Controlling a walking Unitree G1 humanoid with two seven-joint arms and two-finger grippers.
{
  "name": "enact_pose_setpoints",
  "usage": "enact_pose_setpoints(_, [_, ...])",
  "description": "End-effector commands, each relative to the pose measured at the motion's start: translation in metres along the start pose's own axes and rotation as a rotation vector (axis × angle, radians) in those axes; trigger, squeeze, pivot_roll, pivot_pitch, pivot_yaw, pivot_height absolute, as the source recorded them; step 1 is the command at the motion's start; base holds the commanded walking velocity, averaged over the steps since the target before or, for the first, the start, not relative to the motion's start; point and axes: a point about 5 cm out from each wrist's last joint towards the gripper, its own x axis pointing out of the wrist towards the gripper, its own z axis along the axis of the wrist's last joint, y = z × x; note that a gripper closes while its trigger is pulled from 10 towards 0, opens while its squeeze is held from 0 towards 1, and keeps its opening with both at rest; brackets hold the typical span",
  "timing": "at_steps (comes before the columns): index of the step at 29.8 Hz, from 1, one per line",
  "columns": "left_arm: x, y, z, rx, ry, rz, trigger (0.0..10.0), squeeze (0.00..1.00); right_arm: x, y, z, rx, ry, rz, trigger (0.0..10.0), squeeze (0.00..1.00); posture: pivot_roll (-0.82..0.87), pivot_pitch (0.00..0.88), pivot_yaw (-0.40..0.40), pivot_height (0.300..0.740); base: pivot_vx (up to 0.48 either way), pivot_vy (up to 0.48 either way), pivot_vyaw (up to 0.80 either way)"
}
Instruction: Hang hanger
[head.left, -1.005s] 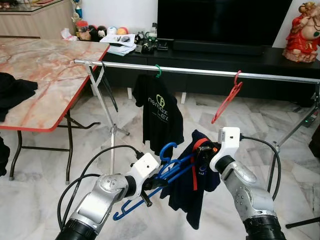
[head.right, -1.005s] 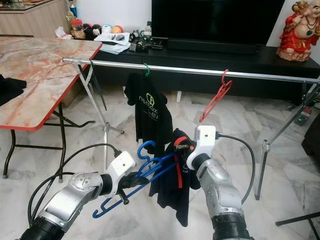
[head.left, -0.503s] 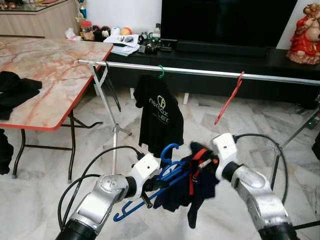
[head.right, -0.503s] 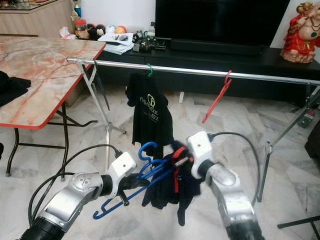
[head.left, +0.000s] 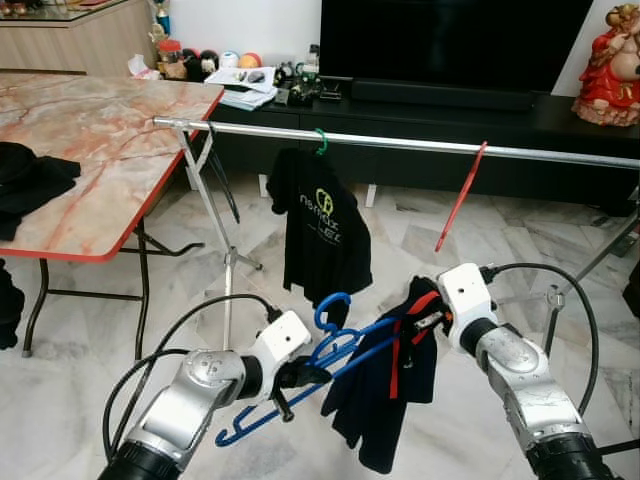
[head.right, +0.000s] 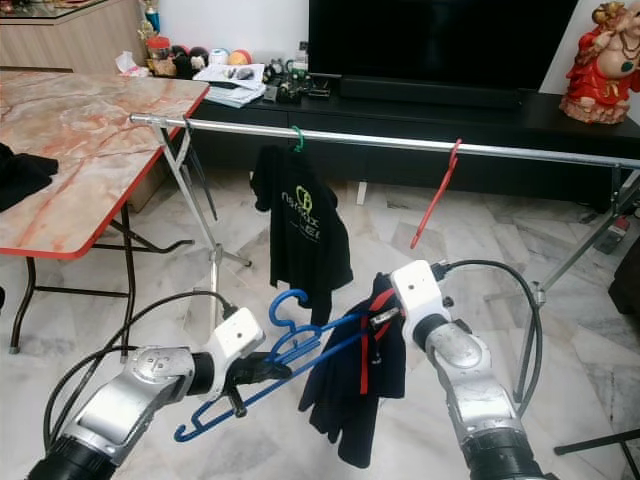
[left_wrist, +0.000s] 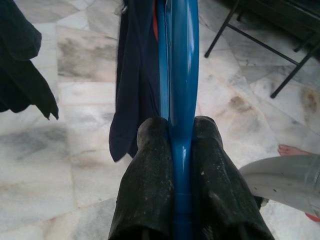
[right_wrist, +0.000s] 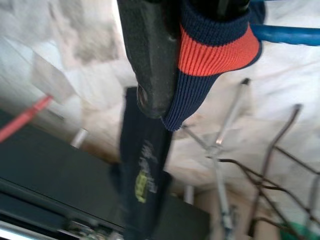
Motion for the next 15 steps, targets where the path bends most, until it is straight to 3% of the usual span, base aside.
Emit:
enact_pose_setpoints(1, [0.001, -0.006, 0.004, 0.017, -0.016, -0.046, 10.0, 0.0, 0.002, 0.003, 0.015, -0.019, -0.073, 0.051, 10.0, 0.0, 0.05, 0.07, -0.036, 0.74, 0.0, 0.0, 0.0])
enact_pose_setpoints(4, [0.001, -0.005, 0.005, 0.019, -0.02, -0.044, 10.0, 0.0, 0.001, 0.01, 0.022, 0.0, -0.124, 0.127, 10.0, 0.0, 0.05, 0.069, -0.037, 0.74, 0.0, 0.0, 0.0])
enact_pose_setpoints(5, [0.002, -0.005, 0.006, 0.018, -0.026, -0.047, 10.0, 0.0, -0.001, 0.019, 0.028, 0.004, -0.163, 0.222, 10.0, 0.0, 0.05, 0.069, -0.036, 0.74, 0.0, 0.0, 0.0])
enact_pose_setpoints(15, [0.006, -0.005, 0.009, 0.007, -0.043, -0.032, 10.0, 0.0, -0.019, 0.049, 0.04, 0.037, -0.266, 0.528, 10.0, 0.0, 0.04, 0.074, -0.034, 0.74, 0.0, 0.0, 0.0])
